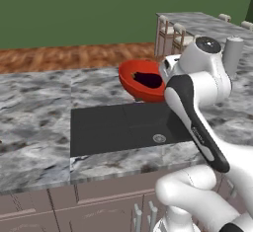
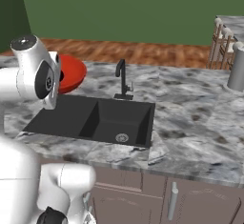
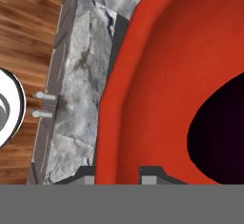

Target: Pick the eggplant from the sink and place it in the bowl. Then pick the bowl and place it in the microwave. Then close the microwave door and press the start button.

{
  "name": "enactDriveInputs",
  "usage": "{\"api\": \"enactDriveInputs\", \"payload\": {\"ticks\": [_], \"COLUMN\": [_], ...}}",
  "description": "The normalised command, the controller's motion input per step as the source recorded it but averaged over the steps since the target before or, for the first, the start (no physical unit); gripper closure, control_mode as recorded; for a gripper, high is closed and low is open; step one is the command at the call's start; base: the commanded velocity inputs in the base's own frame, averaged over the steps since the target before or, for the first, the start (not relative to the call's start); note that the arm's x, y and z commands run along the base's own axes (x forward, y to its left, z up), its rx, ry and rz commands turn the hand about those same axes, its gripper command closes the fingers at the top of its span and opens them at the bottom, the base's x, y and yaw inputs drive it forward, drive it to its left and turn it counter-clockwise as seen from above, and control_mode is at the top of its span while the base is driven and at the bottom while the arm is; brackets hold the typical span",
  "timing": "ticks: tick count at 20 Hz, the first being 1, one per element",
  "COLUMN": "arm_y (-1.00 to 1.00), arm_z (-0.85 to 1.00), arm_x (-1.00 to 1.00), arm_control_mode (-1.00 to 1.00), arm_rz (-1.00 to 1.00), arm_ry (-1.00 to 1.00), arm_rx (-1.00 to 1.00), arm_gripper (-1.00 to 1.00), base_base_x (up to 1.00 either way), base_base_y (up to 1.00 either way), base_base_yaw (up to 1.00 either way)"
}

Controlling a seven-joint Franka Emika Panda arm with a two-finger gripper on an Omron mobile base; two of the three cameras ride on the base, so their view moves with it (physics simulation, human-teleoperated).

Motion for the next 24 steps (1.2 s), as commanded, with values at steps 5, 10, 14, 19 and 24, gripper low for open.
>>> {"api": "enactDriveInputs", "payload": {"ticks": [5, 10, 14, 19, 24], "arm_y": [-0.51, -0.04, 0.0, 0.0, 0.0], "arm_z": [0.0, 0.0, 0.0, 0.0, 0.0], "arm_x": [-0.16, 0.0, 0.0, -0.05, 0.0], "arm_control_mode": [-1.0, -1.0, -1.0, 1.0, 1.0], "arm_rz": [-0.11, 0.0, 0.0, 0.0, 0.0], "arm_ry": [0.0, 0.0, 0.0, 0.0, 0.0], "arm_rx": [0.0, 0.0, 0.0, 0.0, 0.0], "arm_gripper": [1.0, 1.0, 1.0, 1.0, 1.0], "base_base_x": [0.0, 0.0, 0.0, -0.39, -0.74], "base_base_y": [0.0, 0.0, 0.0, -0.07, -0.15], "base_base_yaw": [0.0, 0.0, 0.0, 0.0, 0.0]}}
